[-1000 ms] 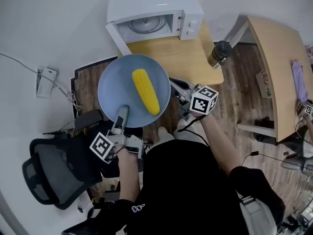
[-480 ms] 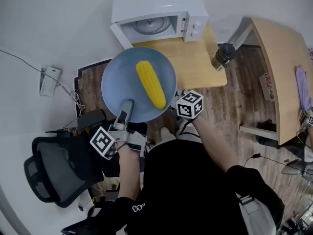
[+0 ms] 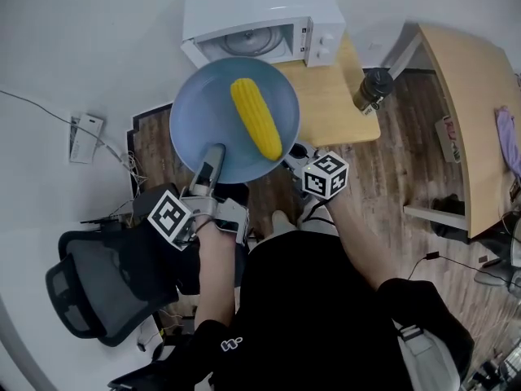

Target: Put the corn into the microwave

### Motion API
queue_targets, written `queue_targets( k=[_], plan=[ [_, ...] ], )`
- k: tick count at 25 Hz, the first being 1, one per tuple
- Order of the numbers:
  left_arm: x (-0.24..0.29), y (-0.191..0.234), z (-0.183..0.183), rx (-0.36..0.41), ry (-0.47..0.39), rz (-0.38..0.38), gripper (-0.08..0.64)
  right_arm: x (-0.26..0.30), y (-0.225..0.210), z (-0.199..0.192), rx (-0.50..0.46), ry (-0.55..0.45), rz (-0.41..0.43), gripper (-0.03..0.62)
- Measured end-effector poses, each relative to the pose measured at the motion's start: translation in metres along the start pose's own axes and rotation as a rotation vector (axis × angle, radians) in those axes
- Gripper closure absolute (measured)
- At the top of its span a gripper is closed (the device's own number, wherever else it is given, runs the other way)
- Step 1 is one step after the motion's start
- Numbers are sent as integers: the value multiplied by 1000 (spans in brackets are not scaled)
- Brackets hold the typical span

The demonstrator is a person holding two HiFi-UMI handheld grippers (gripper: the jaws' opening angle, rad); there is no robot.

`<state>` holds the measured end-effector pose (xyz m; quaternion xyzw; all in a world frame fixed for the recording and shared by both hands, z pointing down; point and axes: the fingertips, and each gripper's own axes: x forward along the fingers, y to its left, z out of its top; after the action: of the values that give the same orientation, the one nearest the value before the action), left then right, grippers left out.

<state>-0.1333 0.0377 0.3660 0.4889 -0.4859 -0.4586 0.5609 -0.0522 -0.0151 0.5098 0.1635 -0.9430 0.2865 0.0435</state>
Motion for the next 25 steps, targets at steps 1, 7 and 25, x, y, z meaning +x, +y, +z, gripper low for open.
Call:
queue_targets(
  k=[1, 7, 25],
  plan=[
    [4, -1, 2, 1, -1, 3, 476, -3, -12, 3, 14, -13, -37, 586],
    [27, -13, 7, 11, -11, -3, 472, 9, -15, -17, -73, 86, -26, 595],
    [97, -20, -35, 27, 30, -7, 466, 49, 50, -83, -149, 286, 156, 586]
  ],
)
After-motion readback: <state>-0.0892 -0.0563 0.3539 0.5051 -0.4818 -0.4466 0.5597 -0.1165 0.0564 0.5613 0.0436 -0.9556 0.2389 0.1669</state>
